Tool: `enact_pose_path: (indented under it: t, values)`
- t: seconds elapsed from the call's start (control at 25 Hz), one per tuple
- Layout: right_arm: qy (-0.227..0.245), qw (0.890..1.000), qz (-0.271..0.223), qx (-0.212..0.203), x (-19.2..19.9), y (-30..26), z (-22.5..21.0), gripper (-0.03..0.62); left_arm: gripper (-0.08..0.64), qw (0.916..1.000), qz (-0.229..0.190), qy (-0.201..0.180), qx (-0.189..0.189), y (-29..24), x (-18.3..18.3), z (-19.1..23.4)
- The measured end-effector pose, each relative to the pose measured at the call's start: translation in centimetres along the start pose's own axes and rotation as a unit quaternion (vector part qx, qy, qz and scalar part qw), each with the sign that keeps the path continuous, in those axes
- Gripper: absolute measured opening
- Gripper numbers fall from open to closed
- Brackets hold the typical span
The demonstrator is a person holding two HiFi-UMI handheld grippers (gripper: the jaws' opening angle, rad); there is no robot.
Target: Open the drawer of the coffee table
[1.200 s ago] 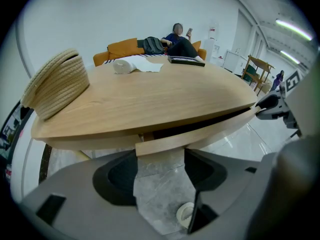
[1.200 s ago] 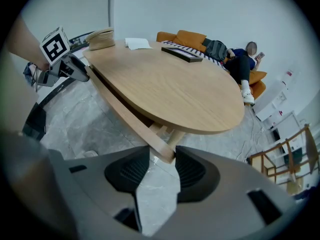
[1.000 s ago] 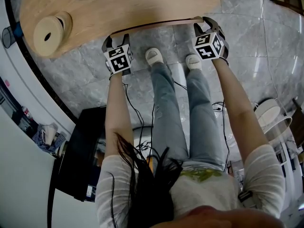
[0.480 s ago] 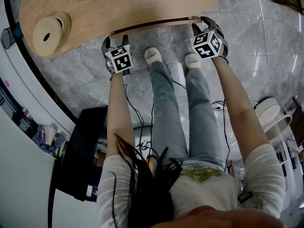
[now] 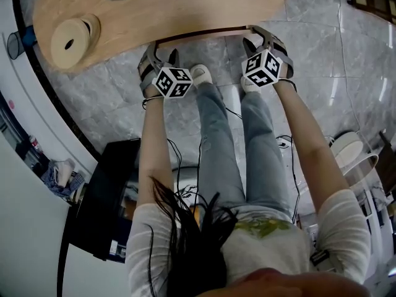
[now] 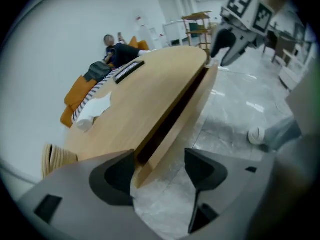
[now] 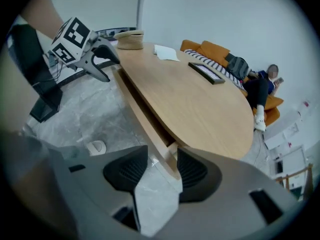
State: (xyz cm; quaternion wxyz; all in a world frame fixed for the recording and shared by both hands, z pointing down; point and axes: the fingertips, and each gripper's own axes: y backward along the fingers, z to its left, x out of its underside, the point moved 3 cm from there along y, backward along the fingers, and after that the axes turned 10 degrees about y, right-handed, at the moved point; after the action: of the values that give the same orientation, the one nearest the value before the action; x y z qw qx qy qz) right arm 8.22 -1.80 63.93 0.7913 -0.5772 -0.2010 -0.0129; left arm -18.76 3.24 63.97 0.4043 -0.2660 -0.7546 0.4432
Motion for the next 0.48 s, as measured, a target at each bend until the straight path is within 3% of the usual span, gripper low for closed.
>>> enact_pose_path:
  t: [0.08, 0.2, 0.36, 0.48]
  values:
    - [0.046, 0.999, -0.013, -0.004, -1.4, 0.1, 0.8, 0.187, 0.308, 0.9973, -0.008, -0.073, 0.009, 0.1, -0.8, -1.2]
    - [0.087, 0.996, -0.032, -0.017, -3.3, -0.1, 1.8, 0.176, 0.308, 0.9897, -0.021, -0.138, 0.033, 0.2, -2.1, -3.3]
    - [0.111, 0.992, -0.045, -0.036, -5.3, -0.7, 2.6, 0.178, 0.308, 0.9823, -0.030, -0.177, 0.054, -0.1, -3.5, -5.1]
    - [0.157, 0.985, -0.045, -0.049, -6.3, -1.3, 3.4, 0.178, 0.304, 0.9824, -0.035, -0.176, 0.052, -0.3, -4.1, -5.2]
